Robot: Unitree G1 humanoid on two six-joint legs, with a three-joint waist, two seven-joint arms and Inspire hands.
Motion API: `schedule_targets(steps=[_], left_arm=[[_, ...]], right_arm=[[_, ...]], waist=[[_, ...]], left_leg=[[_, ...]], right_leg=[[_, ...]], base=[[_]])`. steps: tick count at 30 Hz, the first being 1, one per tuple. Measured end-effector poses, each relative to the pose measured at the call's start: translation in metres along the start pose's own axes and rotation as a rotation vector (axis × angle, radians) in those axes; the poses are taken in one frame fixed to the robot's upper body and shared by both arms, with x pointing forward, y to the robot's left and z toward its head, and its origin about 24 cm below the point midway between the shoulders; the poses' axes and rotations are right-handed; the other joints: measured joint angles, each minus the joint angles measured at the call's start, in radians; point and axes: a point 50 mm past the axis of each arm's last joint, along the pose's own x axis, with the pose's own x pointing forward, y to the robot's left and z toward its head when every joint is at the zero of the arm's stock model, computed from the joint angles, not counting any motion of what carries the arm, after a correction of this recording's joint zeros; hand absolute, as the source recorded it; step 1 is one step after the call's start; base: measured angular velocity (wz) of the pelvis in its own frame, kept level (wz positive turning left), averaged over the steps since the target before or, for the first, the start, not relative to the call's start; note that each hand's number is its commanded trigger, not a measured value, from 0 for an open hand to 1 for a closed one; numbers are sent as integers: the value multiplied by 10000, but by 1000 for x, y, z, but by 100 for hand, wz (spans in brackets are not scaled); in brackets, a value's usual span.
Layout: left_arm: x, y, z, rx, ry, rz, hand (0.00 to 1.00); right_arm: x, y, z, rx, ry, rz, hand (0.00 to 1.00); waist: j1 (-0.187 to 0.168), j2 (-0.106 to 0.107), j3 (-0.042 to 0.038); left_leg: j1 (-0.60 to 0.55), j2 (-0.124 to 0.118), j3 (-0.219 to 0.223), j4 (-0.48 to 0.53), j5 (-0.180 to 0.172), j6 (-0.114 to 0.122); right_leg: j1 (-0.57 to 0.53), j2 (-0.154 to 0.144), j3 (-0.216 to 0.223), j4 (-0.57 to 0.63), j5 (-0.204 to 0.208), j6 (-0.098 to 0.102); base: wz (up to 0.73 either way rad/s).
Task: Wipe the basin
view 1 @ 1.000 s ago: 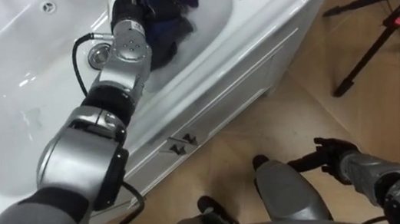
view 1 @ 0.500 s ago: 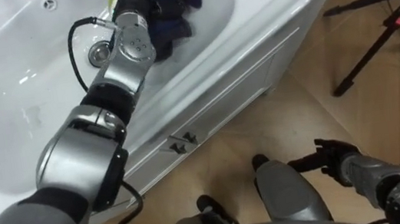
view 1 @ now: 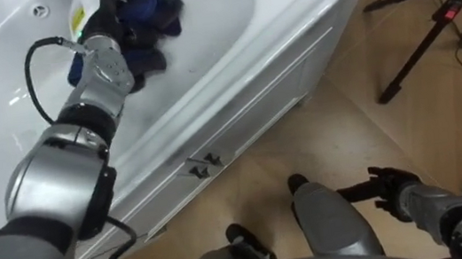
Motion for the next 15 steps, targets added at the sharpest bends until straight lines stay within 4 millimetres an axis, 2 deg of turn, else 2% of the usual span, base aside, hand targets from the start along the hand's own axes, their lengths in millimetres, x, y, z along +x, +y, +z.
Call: schedule_targets(steps=[4,7,11,15], left_arm=[[3,21,-27,829,958,369,100],[3,24,-32,857,1107,374,100],[3,34,-43,973,1432,543,100],[2,42,-55,1227,1968,694,100]], right_arm=[[0,-5,-2,2,8,-383,0],[-1,-11,-2,50,37,-663,0],[-2,-13,-5,121,35,-910,0],[-2,-16,-8,107,56,-1081,0]], waist=[[4,-25,-15],[198,-27,-24],[428,-131,-86],[536,-199,-140]], left_leg=[[-110,4,27,3,4,-7],[-189,16,2,35,4,-7],[-318,194,15,206,-1,-40],[-394,308,-162,300,35,-92]], right_leg=[[-157,14,4,62,17,-14],[-184,23,-7,50,47,-13],[-189,156,-27,-102,220,-80],[-33,186,-291,-263,298,-156]], base=[[-3],[0],[-3],[13]])
